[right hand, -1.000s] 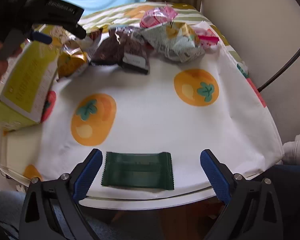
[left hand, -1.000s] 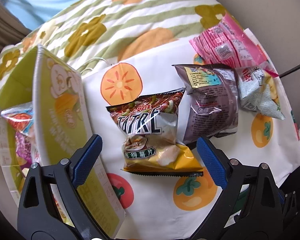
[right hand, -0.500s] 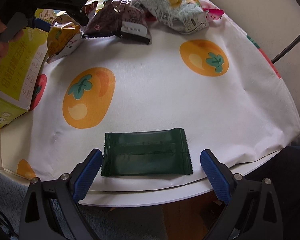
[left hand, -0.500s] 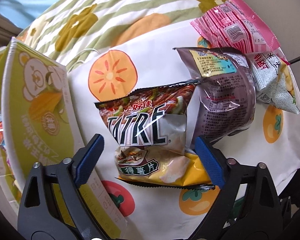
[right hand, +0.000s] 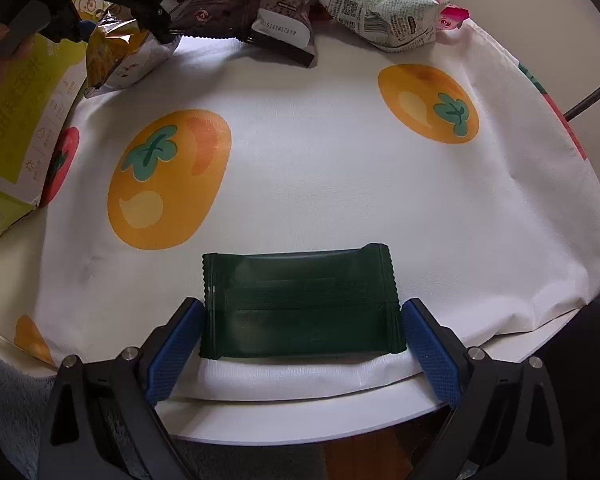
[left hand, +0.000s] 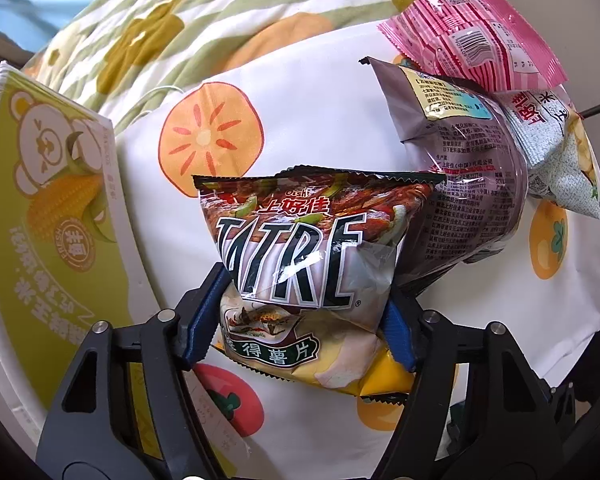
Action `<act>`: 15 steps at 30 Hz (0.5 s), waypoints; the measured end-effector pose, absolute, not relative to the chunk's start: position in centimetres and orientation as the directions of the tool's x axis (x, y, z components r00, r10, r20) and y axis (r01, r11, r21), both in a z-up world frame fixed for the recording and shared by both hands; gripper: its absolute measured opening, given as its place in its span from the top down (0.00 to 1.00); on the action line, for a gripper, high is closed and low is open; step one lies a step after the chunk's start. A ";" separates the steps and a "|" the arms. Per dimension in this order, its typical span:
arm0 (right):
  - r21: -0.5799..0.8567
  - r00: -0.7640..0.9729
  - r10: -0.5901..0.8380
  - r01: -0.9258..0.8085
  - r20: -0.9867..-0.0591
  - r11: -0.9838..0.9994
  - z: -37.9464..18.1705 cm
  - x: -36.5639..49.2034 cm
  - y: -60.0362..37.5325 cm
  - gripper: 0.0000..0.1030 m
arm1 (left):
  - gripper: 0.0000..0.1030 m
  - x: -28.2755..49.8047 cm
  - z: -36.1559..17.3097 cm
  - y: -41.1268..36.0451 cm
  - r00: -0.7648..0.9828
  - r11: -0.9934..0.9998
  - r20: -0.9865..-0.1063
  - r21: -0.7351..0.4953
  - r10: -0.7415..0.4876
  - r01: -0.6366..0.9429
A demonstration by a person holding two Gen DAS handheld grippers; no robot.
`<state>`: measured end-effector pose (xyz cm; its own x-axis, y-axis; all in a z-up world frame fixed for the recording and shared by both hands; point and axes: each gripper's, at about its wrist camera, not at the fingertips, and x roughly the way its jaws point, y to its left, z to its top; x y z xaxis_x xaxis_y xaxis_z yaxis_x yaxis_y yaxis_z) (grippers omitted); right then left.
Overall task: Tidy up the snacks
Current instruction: 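Grasp the TATRE chips bag with left tool while right tool grasps the dark green packet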
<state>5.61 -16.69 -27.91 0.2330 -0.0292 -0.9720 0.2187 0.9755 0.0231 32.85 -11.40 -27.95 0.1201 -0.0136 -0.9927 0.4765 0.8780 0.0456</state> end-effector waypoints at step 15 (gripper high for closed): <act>0.026 0.315 -0.038 0.197 -0.948 0.980 -27.3 6.3 -17.0 0.27 | 0.43 30.8 -26.4 -9.6 0.123 0.896 -0.989 -0.020 -0.083 0.443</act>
<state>6.29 -17.04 -27.31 0.3146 -0.0379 -0.9485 0.1967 0.9801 0.0261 30.78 -9.60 -26.41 0.1228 -0.0827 -0.9890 0.4430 0.8963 -0.0199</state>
